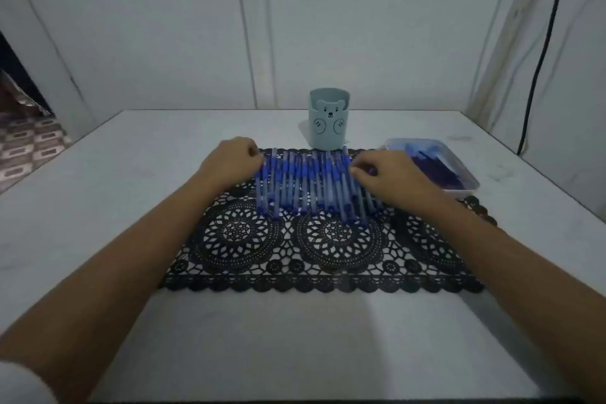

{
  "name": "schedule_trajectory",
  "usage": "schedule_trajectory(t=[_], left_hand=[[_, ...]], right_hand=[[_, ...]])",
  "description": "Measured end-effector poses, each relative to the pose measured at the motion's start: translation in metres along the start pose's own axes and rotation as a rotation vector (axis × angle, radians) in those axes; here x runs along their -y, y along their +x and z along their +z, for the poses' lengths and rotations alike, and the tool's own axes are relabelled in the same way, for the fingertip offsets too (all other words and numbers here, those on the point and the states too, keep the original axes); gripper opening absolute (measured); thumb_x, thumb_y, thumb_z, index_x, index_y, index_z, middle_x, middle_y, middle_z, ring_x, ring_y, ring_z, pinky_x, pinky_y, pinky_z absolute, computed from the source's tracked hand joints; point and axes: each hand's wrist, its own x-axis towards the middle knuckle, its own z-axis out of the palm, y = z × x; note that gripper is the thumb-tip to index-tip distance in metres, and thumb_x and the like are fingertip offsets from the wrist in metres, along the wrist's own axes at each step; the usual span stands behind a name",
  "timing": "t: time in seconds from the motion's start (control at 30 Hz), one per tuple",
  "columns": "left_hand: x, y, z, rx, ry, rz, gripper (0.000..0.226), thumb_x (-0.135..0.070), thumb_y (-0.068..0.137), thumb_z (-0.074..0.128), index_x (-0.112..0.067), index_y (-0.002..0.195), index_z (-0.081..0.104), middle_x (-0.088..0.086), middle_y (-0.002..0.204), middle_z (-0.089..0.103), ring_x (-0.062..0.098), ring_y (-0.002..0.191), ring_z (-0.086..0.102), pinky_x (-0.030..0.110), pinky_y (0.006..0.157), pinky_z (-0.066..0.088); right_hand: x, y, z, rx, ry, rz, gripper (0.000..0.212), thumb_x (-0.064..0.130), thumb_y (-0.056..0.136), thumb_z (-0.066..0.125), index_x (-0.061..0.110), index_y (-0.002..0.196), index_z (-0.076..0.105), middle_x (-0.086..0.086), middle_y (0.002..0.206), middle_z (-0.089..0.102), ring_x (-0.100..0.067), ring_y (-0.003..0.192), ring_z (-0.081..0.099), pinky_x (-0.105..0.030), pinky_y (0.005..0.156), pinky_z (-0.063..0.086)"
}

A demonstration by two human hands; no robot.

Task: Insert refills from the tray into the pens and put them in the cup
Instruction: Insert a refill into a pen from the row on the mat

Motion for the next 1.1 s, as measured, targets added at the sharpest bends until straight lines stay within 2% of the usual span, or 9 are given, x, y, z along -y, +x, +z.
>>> schedule_trajectory(t=[0.13, 0.3, 0.43, 0.57, 0.67, 0.87, 0.97, 1.03, 1.1], left_hand=[[0.010, -0.004, 0.023, -0.006, 0.079, -0.138, 0.028, -0.032, 0.091, 0.041, -0.009, 0.083, 0.054, 0.003, 0.077, 0.059, 0.020, 0.071, 0.055, 0.031, 0.064, 0.043], [0.010, 0.002, 0.028, -0.027, 0.149, -0.183, 0.032, -0.036, 0.092, 0.041, -0.008, 0.085, 0.056, 0.001, 0.072, 0.056, 0.018, 0.067, 0.052, 0.031, 0.066, 0.045], [0.013, 0.002, 0.027, -0.009, 0.101, -0.188, 0.035, -0.033, 0.094, 0.043, -0.002, 0.089, 0.059, 0.006, 0.073, 0.059, 0.021, 0.069, 0.054, 0.035, 0.069, 0.049], [0.012, -0.004, 0.018, -0.035, 0.081, -0.194, 0.025, -0.028, 0.095, 0.044, -0.005, 0.098, 0.051, 0.011, 0.092, 0.059, 0.026, 0.084, 0.055, 0.040, 0.077, 0.047], [0.004, -0.016, 0.009, -0.087, 0.055, -0.053, 0.019, -0.025, 0.095, 0.044, -0.009, 0.105, 0.047, 0.008, 0.095, 0.058, 0.026, 0.085, 0.055, 0.037, 0.075, 0.046], [-0.035, -0.063, 0.008, -0.041, -0.036, 0.526, 0.015, -0.014, 0.091, 0.052, -0.009, 0.105, 0.056, -0.003, 0.083, 0.057, 0.014, 0.065, 0.052, 0.021, 0.061, 0.043], [-0.042, -0.076, 0.016, 0.019, -0.002, 0.578, 0.017, -0.020, 0.090, 0.051, -0.013, 0.104, 0.058, -0.009, 0.086, 0.054, 0.007, 0.070, 0.051, 0.009, 0.063, 0.035], [-0.042, -0.076, 0.022, 0.035, 0.025, 0.572, 0.018, -0.031, 0.090, 0.046, -0.020, 0.100, 0.057, -0.012, 0.084, 0.052, 0.004, 0.071, 0.049, 0.008, 0.062, 0.033], [-0.038, -0.074, 0.023, 0.002, 0.083, 0.584, 0.027, -0.038, 0.090, 0.040, -0.020, 0.098, 0.057, -0.013, 0.080, 0.052, 0.004, 0.068, 0.049, 0.007, 0.057, 0.031]], right_hand=[[-0.005, -0.016, 0.019, -0.186, 0.027, 0.005, 0.019, 0.016, 0.092, 0.049, 0.006, 0.091, 0.065, 0.000, 0.079, 0.060, -0.010, 0.070, 0.051, -0.023, 0.066, 0.040], [-0.007, -0.023, 0.019, -0.231, 0.064, 0.001, 0.019, 0.016, 0.092, 0.050, 0.005, 0.092, 0.066, -0.001, 0.079, 0.062, -0.013, 0.071, 0.053, -0.017, 0.065, 0.033], [-0.012, -0.024, 0.022, -0.226, 0.095, 0.027, 0.020, 0.016, 0.092, 0.050, 0.006, 0.093, 0.067, -0.002, 0.080, 0.063, -0.011, 0.072, 0.053, -0.013, 0.060, 0.032], [-0.014, -0.023, 0.020, -0.321, 0.107, 0.013, 0.018, 0.013, 0.091, 0.051, 0.005, 0.093, 0.067, -0.001, 0.081, 0.062, -0.008, 0.070, 0.051, 0.000, 0.063, 0.032], [-0.010, -0.024, 0.017, -0.361, 0.082, -0.084, 0.016, 0.010, 0.090, 0.052, 0.004, 0.097, 0.066, -0.003, 0.085, 0.062, -0.008, 0.072, 0.050, 0.002, 0.069, 0.033], [0.013, -0.024, 0.018, -0.206, -0.122, -0.373, 0.048, 0.035, 0.089, 0.040, 0.005, 0.125, 0.052, -0.011, 0.116, 0.059, -0.019, 0.106, 0.051, -0.025, 0.095, 0.036], [0.019, -0.026, 0.026, -0.070, -0.165, -0.389, 0.047, 0.042, 0.088, 0.036, 0.009, 0.112, 0.059, -0.006, 0.100, 0.064, -0.022, 0.090, 0.058, -0.041, 0.079, 0.051], [0.016, -0.029, 0.028, -0.054, -0.132, -0.385, 0.041, 0.038, 0.088, 0.035, 0.010, 0.097, 0.063, -0.003, 0.084, 0.063, -0.019, 0.075, 0.058, -0.035, 0.066, 0.051], [0.013, -0.031, 0.026, -0.071, -0.109, -0.370, 0.038, 0.035, 0.089, 0.035, 0.009, 0.093, 0.063, -0.003, 0.080, 0.062, -0.016, 0.069, 0.054, -0.027, 0.064, 0.045]])
